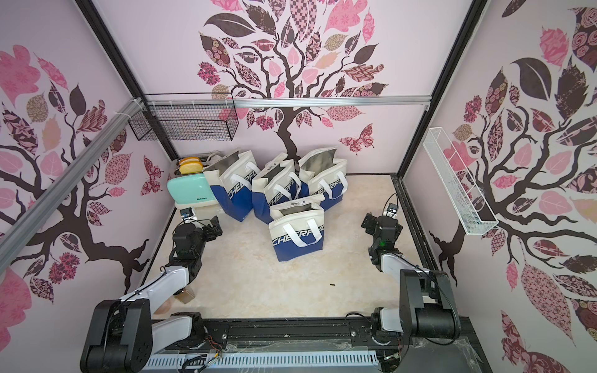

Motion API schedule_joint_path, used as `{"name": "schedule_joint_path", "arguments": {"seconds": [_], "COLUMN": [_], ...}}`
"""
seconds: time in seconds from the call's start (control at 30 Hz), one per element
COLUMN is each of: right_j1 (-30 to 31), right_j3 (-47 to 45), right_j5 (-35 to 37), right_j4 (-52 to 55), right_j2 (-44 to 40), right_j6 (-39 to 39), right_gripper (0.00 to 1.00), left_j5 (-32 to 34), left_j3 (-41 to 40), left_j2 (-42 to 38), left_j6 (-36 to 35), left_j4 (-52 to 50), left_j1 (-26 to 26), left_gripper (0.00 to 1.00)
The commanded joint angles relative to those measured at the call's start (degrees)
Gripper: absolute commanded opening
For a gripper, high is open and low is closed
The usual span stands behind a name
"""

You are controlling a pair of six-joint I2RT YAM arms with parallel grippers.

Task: Open the takeout bag
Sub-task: Reset both arms

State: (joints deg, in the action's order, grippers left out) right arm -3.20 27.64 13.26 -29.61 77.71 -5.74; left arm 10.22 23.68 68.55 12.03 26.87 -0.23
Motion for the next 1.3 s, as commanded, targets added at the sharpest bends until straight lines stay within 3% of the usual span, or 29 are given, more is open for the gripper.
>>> {"name": "schedule_joint_path", "arguments": {"seconds": [0.0,0.13,0.2,0.33,0.43,0.67,0.8,0.93,1.13,1.2,1.27], "right_j1": [0.0,0.1,0.1,1.0,6.4,7.0,7.0,6.9,6.9,6.9,6.9], "right_j3": [1.4,-3.9,-7.4,-5.7,-5.7,-5.6,-4.3,-4.3,-4.3,-4.3,-4.2], "right_j5": [-4.4,-6.4,-2.3,-6.4,-6.2,0.1,2.9,2.8,2.8,2.8,2.8], "right_j4": [-3.3,-4.3,-10.2,-15.9,-22.9,-20.6,-18.6,-18.4,-18.6,-18.6,-18.6], "right_j2": [-1.4,-3.3,-1.7,5.8,11.8,10.6,10.9,11.0,11.1,11.1,11.1], "right_j6": [2.2,2.6,-0.6,3.4,10.7,8.1,7.0,6.9,7.0,7.0,7.0], "right_gripper": [0.99,0.99,0.99,1.00,0.99,0.99,0.99,0.99,0.99,0.99,0.99], "left_j5": [2.8,3.5,2.8,0.7,-1.2,-1.0,1.0,2.0,1.3,-0.1,-0.6], "left_j3": [-2.2,-2.2,-1.8,-0.8,0.3,-3.7,-8.7,-5.6,-6.6,-5.4,-5.1], "left_j2": [1.2,1.7,2.1,3.1,4.0,2.9,3.5,8.1,22.0,19.6,21.0], "left_j6": [0.7,0.7,-0.5,-1.4,-2.3,-4.2,-4.1,-5.8,-6.1,-6.3,-6.6], "left_j4": [9.2,9.6,9.3,8.9,8.2,7.4,16.6,17.5,34.7,28.5,29.8], "left_j1": [0.3,1.1,1.3,2.0,2.4,2.5,2.5,2.6,2.6,2.6,2.6], "left_gripper": [0.98,0.98,0.98,0.98,0.98,0.98,0.98,0.98,0.98,0.98,0.98]}}
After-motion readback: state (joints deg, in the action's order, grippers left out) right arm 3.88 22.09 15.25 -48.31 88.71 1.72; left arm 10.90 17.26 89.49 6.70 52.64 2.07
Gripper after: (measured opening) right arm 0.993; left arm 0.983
